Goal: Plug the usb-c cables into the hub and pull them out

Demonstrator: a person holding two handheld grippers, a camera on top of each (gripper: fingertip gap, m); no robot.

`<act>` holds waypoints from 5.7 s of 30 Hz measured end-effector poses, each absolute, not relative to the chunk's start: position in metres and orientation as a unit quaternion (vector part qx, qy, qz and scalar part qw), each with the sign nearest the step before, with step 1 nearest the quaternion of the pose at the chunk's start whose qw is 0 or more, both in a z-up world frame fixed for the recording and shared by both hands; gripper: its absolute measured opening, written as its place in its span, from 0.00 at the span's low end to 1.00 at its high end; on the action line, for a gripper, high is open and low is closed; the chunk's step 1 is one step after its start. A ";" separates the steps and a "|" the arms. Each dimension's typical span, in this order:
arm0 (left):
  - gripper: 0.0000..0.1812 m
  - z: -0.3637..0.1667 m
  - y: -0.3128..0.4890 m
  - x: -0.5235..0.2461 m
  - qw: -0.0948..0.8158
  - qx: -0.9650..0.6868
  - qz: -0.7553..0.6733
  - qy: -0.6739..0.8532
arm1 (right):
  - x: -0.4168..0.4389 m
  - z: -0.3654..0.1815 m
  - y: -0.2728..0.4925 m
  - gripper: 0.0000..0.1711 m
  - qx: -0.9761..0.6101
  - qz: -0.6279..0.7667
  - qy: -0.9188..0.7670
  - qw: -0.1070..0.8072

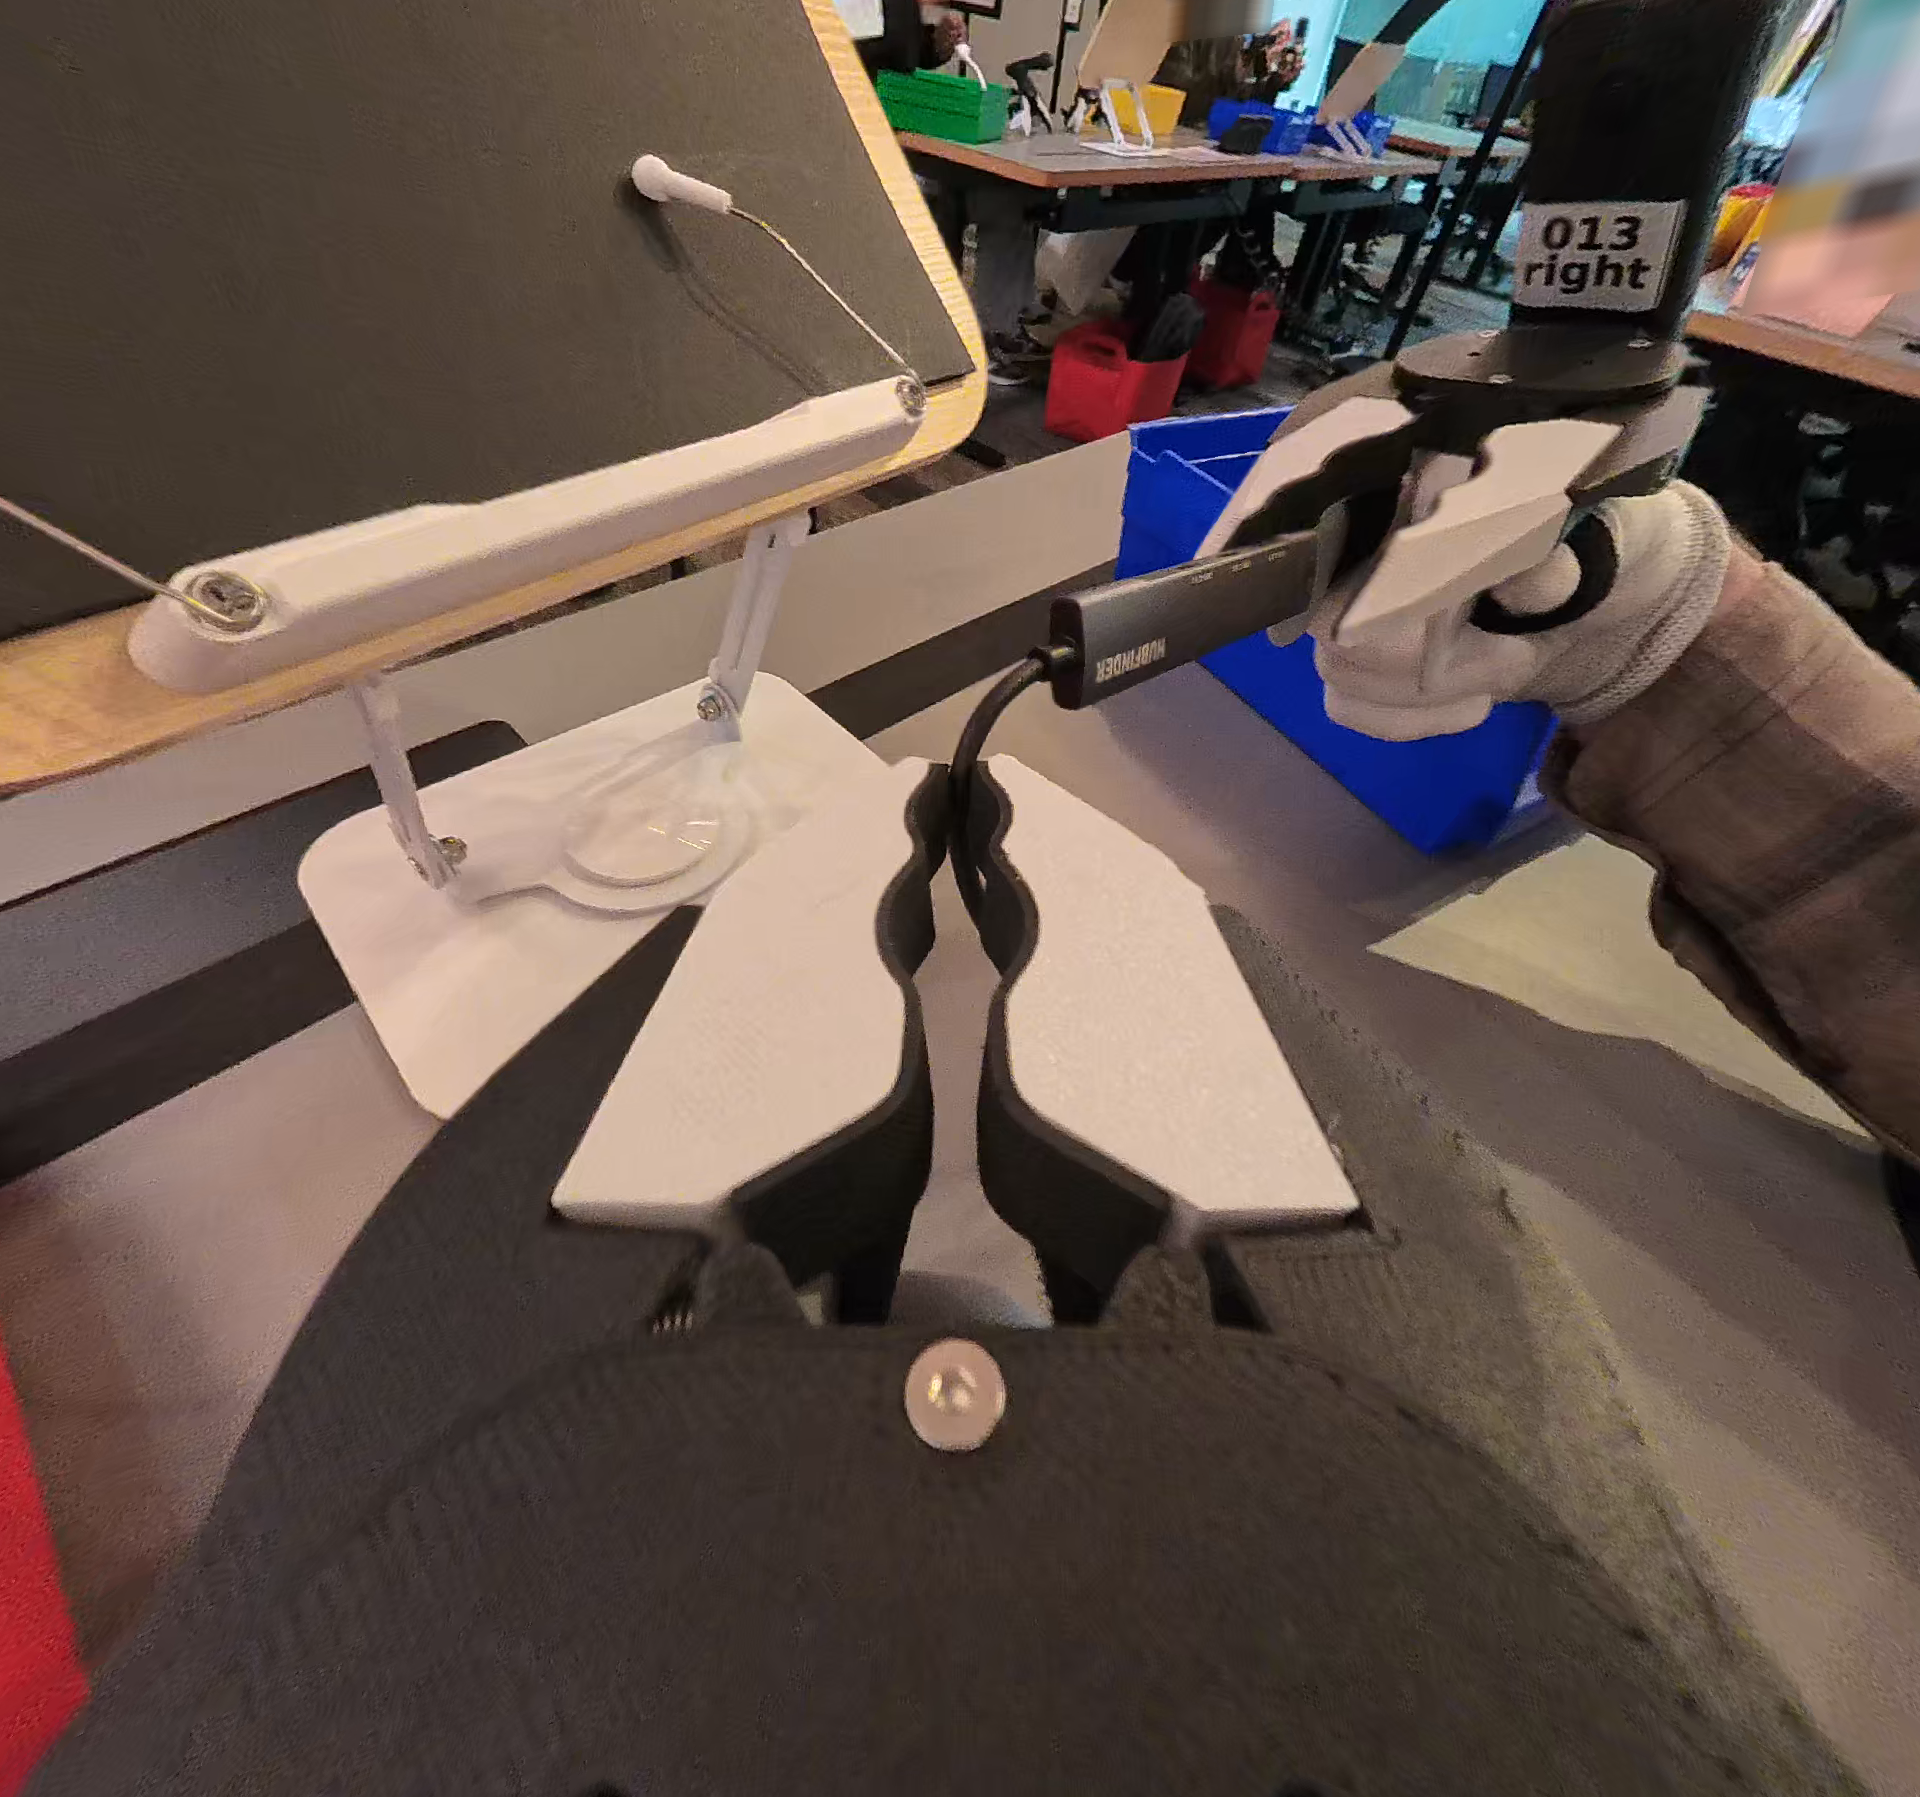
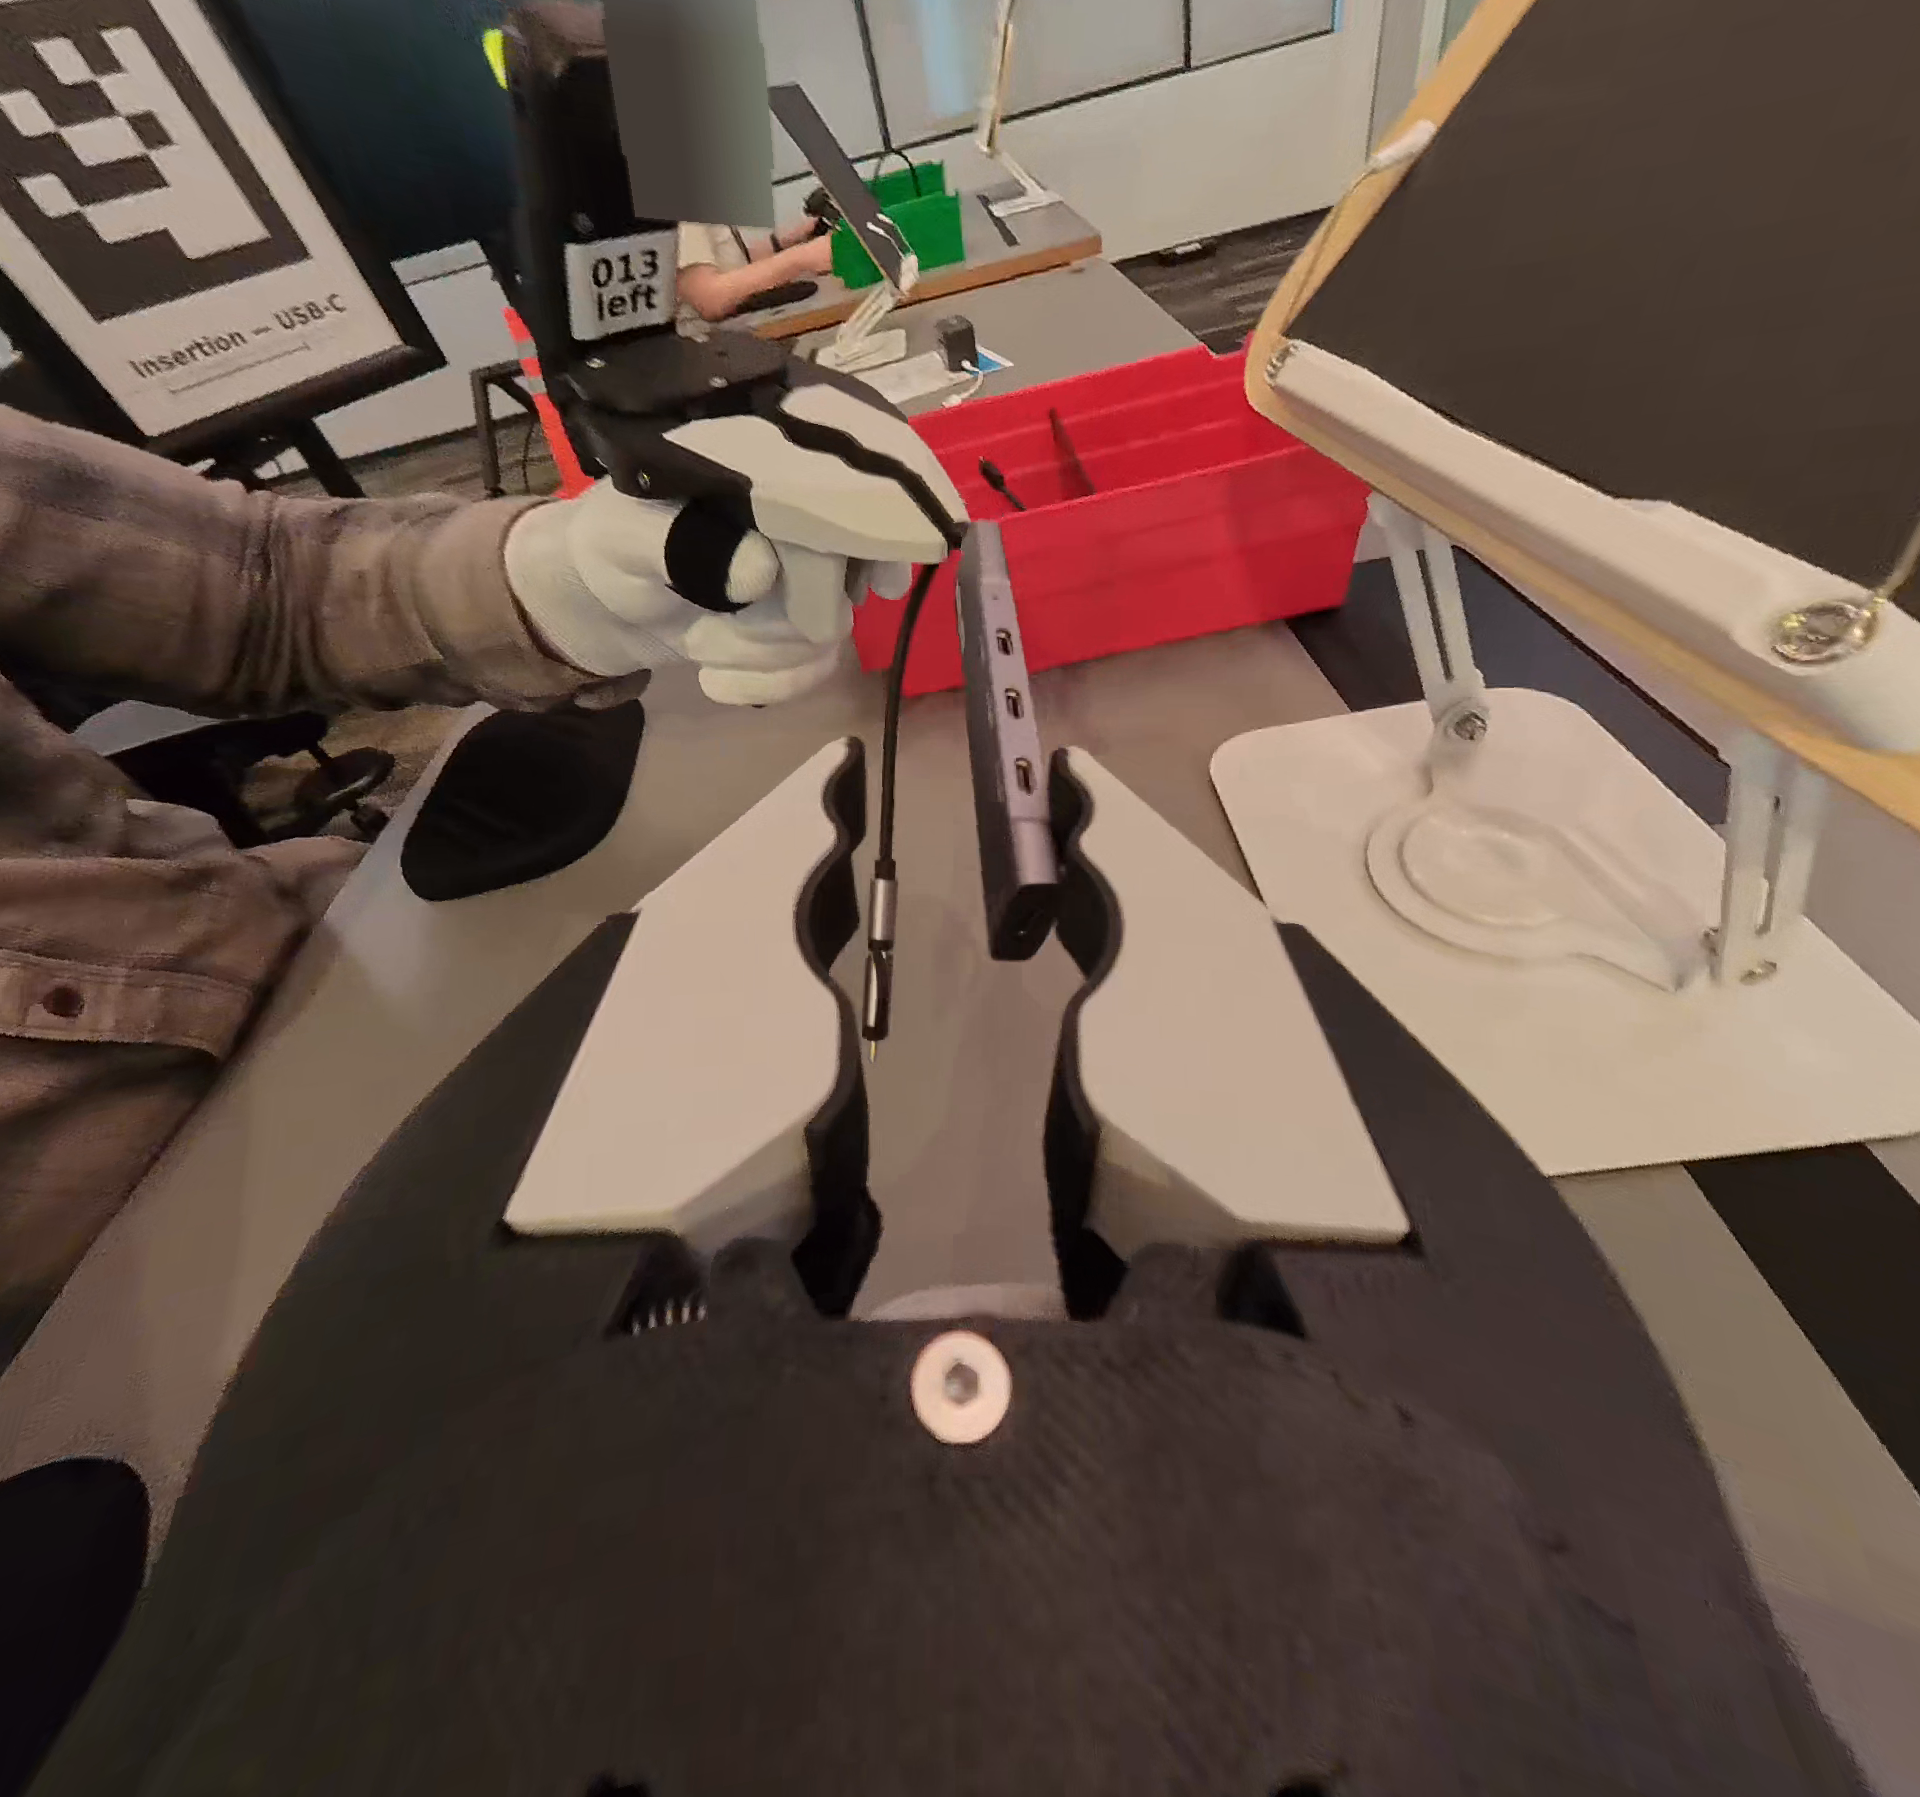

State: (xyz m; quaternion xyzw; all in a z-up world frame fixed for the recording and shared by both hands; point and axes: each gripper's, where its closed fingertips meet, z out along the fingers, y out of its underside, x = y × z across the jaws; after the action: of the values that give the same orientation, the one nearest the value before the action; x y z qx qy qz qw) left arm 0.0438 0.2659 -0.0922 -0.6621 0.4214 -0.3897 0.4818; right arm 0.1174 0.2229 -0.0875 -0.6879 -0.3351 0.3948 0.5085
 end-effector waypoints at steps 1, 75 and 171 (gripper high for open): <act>0.02 -0.092 0.264 0.043 0.480 -0.662 -0.395 0.419 | 0.116 -0.087 0.223 0.14 -0.689 0.398 -0.334 0.505; 0.23 -0.133 0.269 -0.127 0.451 -0.762 -0.215 0.412 | 0.015 -0.267 0.202 0.77 -0.752 0.060 -0.631 0.180; 0.04 -0.164 0.218 -0.092 0.246 -0.410 -0.034 0.877 | -0.030 -0.191 0.189 0.33 -0.687 0.190 -0.627 0.315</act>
State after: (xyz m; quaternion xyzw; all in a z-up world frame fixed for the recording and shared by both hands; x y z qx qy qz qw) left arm -0.0917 0.2184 -0.1638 -0.4103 0.8774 -0.0342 0.2463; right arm -0.0303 0.1891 -0.1908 -0.6869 -0.6267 0.1895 0.3153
